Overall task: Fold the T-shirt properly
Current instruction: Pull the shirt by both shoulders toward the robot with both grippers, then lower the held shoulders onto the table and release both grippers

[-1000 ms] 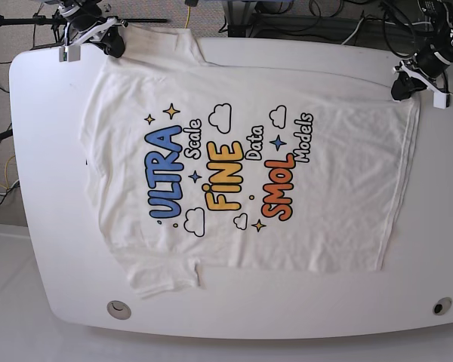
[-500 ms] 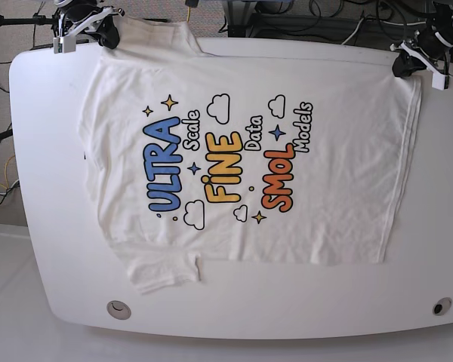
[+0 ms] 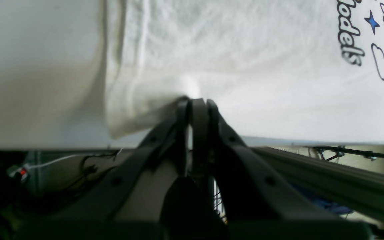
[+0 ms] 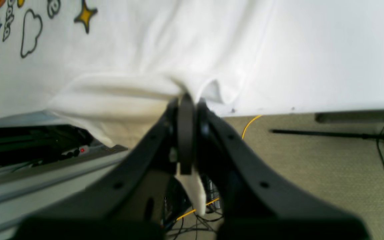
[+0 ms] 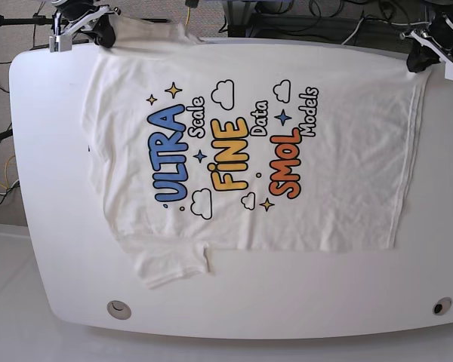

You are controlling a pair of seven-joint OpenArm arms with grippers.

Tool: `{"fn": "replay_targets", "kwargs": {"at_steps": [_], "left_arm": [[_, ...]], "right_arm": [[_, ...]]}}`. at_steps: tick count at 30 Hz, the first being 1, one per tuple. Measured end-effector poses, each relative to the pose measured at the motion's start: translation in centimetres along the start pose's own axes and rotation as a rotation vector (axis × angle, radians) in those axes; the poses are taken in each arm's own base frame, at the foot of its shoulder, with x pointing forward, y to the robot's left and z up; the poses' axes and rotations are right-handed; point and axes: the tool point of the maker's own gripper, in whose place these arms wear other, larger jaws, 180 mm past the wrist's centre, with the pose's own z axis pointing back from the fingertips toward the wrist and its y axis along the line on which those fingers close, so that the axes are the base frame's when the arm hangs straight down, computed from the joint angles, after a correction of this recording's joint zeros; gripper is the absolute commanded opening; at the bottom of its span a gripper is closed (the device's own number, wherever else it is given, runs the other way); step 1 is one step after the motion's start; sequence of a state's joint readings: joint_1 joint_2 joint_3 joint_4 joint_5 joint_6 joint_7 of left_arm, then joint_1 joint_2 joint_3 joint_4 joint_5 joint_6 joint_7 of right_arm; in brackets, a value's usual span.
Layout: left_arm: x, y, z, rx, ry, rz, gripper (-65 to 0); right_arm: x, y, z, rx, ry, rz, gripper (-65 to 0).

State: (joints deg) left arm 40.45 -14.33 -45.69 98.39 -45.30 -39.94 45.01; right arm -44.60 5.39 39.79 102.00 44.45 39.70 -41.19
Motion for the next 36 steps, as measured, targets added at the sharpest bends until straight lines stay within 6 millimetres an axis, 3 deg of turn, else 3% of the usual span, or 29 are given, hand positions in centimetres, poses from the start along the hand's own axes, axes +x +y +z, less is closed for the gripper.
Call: {"fn": "replay_targets", "kwargs": {"at_steps": [5,11,17,21,28,36], "left_arm": [[0.5,-0.6,1.2,0.005,-0.028,-0.017,-65.0],[1.1,-0.7,0.8,0.004,-0.048,-0.018,-65.0],[4.2,-0.5,-2.1,-0.006,-0.122,0.009,-65.0],[6.2,-0.6,-2.9,-0.036,-0.19,0.026,-65.0],[5.1,1.0,-2.5,-0.003,-0.121,0.011,-65.0],[7.1,0.1,-2.7,-0.033,-0.188,0.004,-65.0]], "right_arm": [[0.4,-0.3,0.5,-0.012,-0.018,-0.009,-65.0],[0.9,-0.4,0.4,-0.011,-0.023,0.003,-65.0],[3.9,-0.1,-1.0,0.012,-0.061,0.074,-65.0],[6.2,0.6,-1.6,0.034,-0.123,0.105,-65.0],[6.7,1.3,-2.7,0.046,-0.103,0.131,-65.0],[8.4,2.8,-4.2,0.089,-0.125,0.162,-65.0]]}}
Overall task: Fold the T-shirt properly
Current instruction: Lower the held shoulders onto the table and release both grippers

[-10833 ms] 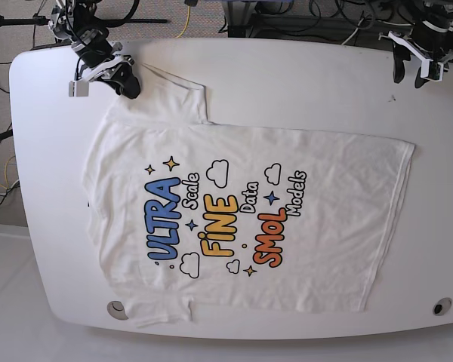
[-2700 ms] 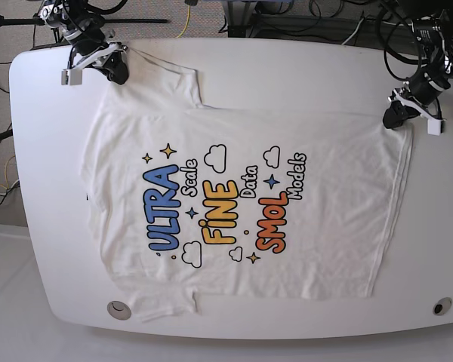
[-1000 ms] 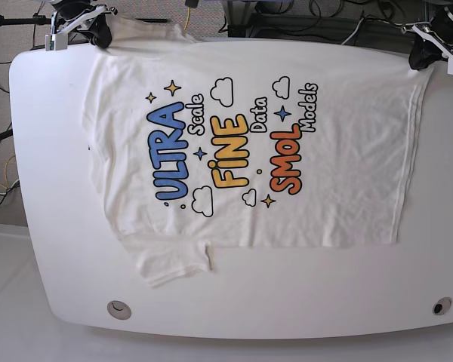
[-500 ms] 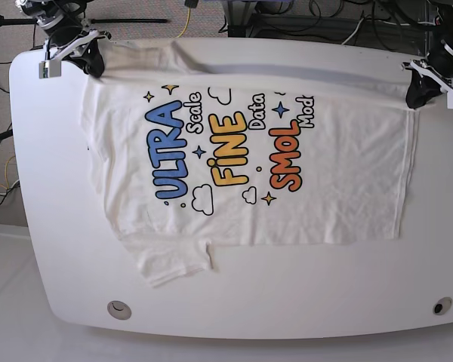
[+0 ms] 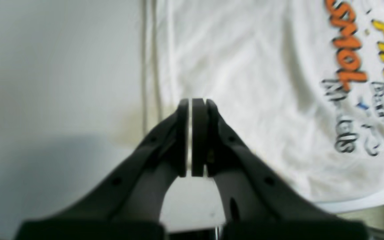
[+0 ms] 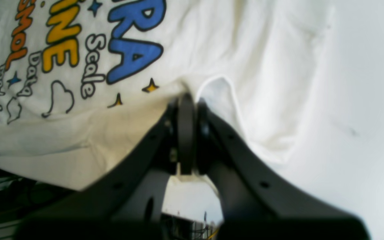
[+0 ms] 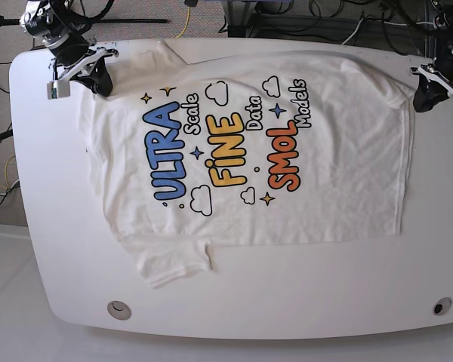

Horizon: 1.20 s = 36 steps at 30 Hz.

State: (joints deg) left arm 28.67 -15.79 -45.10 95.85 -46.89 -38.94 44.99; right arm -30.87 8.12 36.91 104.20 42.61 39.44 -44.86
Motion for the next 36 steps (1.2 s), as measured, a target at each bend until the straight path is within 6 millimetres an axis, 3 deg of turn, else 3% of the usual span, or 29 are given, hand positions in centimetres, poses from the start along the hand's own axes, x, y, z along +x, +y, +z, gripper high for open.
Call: {"fn": "replay_targets", "kwargs": {"at_steps": [9,15,21,32,36], "left_arm": [[0.8,0.4,-0.9,0.026,0.002,-0.017,-65.0],[1.6,-0.1,-1.9,0.016,-0.014,-0.034,-65.0],[1.8,0.7,-2.4,0.06,0.003,-0.041,-65.0],[2.3,0.9,-2.5,0.061,-0.012,-0.047,-65.0],[2.0,1.3,-2.3,0.074,-0.003,-0.047,-65.0]], "right_arm": [[0.9,1.0,-2.5,0.02,0.028,0.08,-65.0],[3.1,2.4,-4.2,0.06,-0.019,0.123,-65.0],[3.4,2.5,-6.3,0.05,0.034,0.195,-65.0],[5.9,2.7,-6.8,0.06,-0.019,0.194,-65.0],[5.6,2.3,-6.7,0.045,-0.001,0.189,-65.0]]}}
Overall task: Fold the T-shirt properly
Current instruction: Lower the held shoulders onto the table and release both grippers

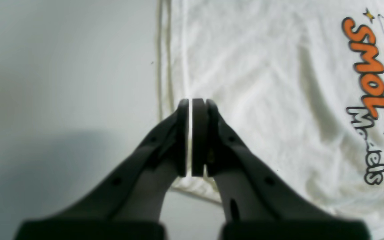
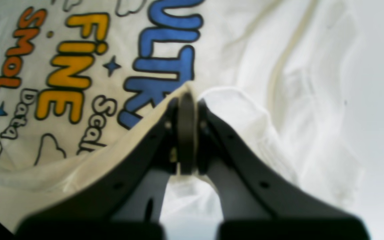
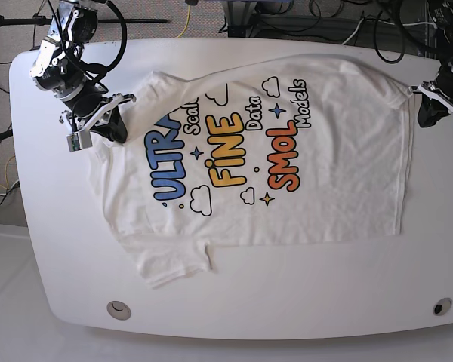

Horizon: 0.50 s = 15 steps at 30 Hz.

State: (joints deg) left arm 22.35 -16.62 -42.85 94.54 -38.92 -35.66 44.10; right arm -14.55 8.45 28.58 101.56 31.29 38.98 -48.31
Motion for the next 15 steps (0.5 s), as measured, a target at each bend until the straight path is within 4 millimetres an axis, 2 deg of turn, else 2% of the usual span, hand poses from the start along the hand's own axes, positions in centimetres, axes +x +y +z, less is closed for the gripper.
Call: {"fn": "replay_targets", "kwargs": {"at_steps": [15], "left_arm": [[2.6,0.6,-0.2,0.014,-0.064,-0.014,-65.0]], "right_arm": [[2.6,-0.5,-0.1,0.005,-0.06,0.005,-65.0]]}}
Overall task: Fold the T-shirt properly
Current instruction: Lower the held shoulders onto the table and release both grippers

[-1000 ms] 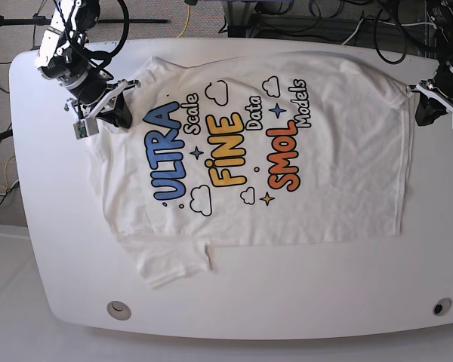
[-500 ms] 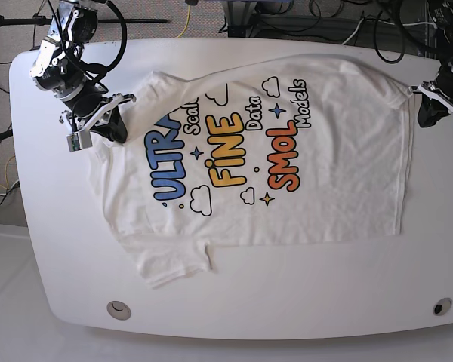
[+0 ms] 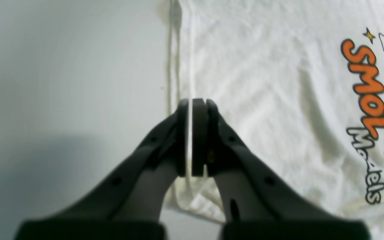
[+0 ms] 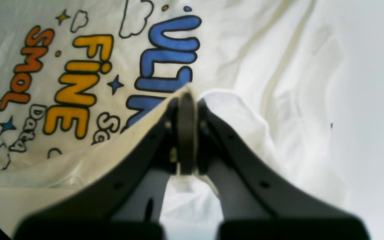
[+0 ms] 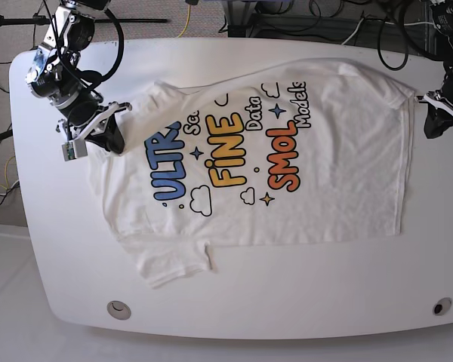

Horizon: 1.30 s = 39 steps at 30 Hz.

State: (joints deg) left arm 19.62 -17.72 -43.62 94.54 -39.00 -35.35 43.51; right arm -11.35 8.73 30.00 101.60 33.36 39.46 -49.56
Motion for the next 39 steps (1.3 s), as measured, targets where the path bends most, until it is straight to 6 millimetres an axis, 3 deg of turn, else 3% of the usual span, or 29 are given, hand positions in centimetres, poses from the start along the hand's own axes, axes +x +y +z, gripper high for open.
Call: {"fn": "replay_targets", "kwargs": {"at_steps": [4,6,12,14,16,20,22,28,30,31,32,33,39], "left_arm": [[0.8,0.2,0.0,0.0,-0.02,-0.003,-65.0],[1.1,0.3,0.1,-0.002,-0.026,-0.006,-61.6],[1.9,0.6,0.4,-0.012,-0.022,-0.019,-33.0],[2.1,0.9,0.5,-0.01,-0.026,-0.02,-27.1],[2.0,1.1,0.6,-0.008,-0.024,-0.016,-27.9],[1.1,1.7,0.2,0.002,0.01,0.016,-39.5],[0.2,2.0,-0.3,0.004,0.043,0.039,-41.6],[-0.3,2.1,-1.8,-0.017,0.056,0.086,-43.4],[-0.6,2.1,-2.7,-0.033,0.055,0.122,-41.3],[-1.0,2.0,-3.5,-0.047,0.061,0.15,-40.8],[-2.7,1.8,-4.4,-0.057,0.108,0.188,-42.2],[-2.7,1.8,-4.4,-0.057,0.108,0.188,-42.2],[-4.6,-0.4,-5.3,-0.086,0.133,0.241,-42.2]], "right_arm": [[0.7,0.1,-0.2,0.004,-0.016,0.005,-65.0],[0.7,0.1,-0.2,0.005,-0.015,0.007,-64.6],[0.1,0.2,-0.2,0.006,-0.008,0.003,-52.5],[0.1,0.3,-0.2,0.007,-0.009,0.0,-48.9],[0.2,0.3,-0.2,0.008,-0.012,-0.001,-44.1],[0.0,0.3,-0.1,0.007,-0.015,-0.003,-45.2],[-0.4,0.2,0.1,0.004,-0.005,-0.006,-46.4],[-0.8,0.4,0.1,0.005,0.003,-0.012,-50.3],[-0.6,0.3,0.1,0.005,0.0,-0.009,-51.9],[-0.5,0.3,0.0,0.005,-0.003,-0.008,-52.7],[-0.4,0.3,0.0,0.006,-0.004,-0.002,-51.4],[-0.4,0.4,-0.1,0.007,-0.004,-0.004,-51.4],[-3.6,1.8,-1.3,0.033,0.07,-0.093,-51.4]]}}
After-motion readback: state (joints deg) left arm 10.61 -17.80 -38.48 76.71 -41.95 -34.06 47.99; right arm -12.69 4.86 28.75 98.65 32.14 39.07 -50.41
